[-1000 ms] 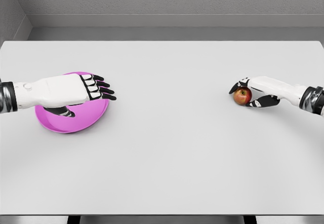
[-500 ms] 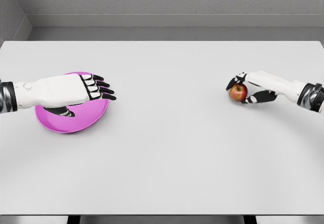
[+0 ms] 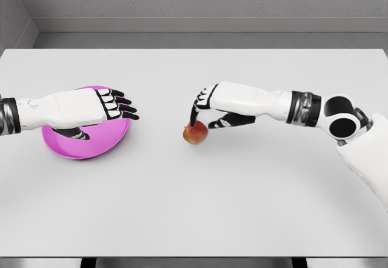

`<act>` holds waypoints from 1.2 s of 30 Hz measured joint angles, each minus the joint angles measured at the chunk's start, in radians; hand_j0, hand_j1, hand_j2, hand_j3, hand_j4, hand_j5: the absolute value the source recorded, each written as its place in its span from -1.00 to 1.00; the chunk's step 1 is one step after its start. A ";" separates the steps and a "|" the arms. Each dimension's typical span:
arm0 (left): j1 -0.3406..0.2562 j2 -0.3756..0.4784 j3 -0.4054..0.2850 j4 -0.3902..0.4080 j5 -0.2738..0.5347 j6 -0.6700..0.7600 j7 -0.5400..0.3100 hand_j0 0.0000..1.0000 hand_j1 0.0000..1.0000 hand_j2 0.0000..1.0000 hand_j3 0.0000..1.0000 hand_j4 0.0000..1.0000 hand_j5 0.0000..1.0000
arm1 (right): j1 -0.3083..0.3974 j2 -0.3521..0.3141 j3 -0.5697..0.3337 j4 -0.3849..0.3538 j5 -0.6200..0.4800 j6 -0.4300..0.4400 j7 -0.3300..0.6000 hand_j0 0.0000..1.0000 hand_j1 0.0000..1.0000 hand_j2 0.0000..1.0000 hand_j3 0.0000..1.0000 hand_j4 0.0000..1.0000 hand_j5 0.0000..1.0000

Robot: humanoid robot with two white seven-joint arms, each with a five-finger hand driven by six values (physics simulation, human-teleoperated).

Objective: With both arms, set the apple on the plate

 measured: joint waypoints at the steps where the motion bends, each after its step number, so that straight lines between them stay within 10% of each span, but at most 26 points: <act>1: 0.000 0.000 0.000 0.000 0.000 0.000 0.000 1.00 1.00 1.00 1.00 1.00 1.00 | -0.002 0.009 0.006 0.014 0.002 0.000 0.000 -0.02 -0.02 -0.02 -0.02 -0.02 -0.02; 3: 0.000 0.000 0.000 0.000 0.000 0.000 0.000 1.00 1.00 1.00 1.00 1.00 1.00 | -0.002 0.021 0.011 0.046 0.005 0.000 0.000 0.22 0.22 0.22 0.22 0.22 0.22; 5: 0.000 0.000 0.000 0.000 0.000 0.000 0.000 1.00 1.00 1.00 1.00 1.00 1.00 | 0.003 0.024 -0.018 0.070 0.004 -0.001 0.000 1.00 1.00 1.00 1.00 1.00 1.00; 22: -0.002 -0.002 0.000 0.000 0.000 0.000 0.000 1.00 1.00 1.00 1.00 1.00 1.00 | 0.029 -0.125 -0.291 0.236 -0.003 0.000 0.000 1.00 1.00 1.00 1.00 1.00 1.00; 36: -0.063 -0.249 -0.060 0.022 0.008 0.000 -0.124 1.00 1.00 1.00 1.00 1.00 1.00 | 0.067 -0.192 -0.334 0.271 -0.002 0.000 0.000 1.00 1.00 1.00 1.00 1.00 1.00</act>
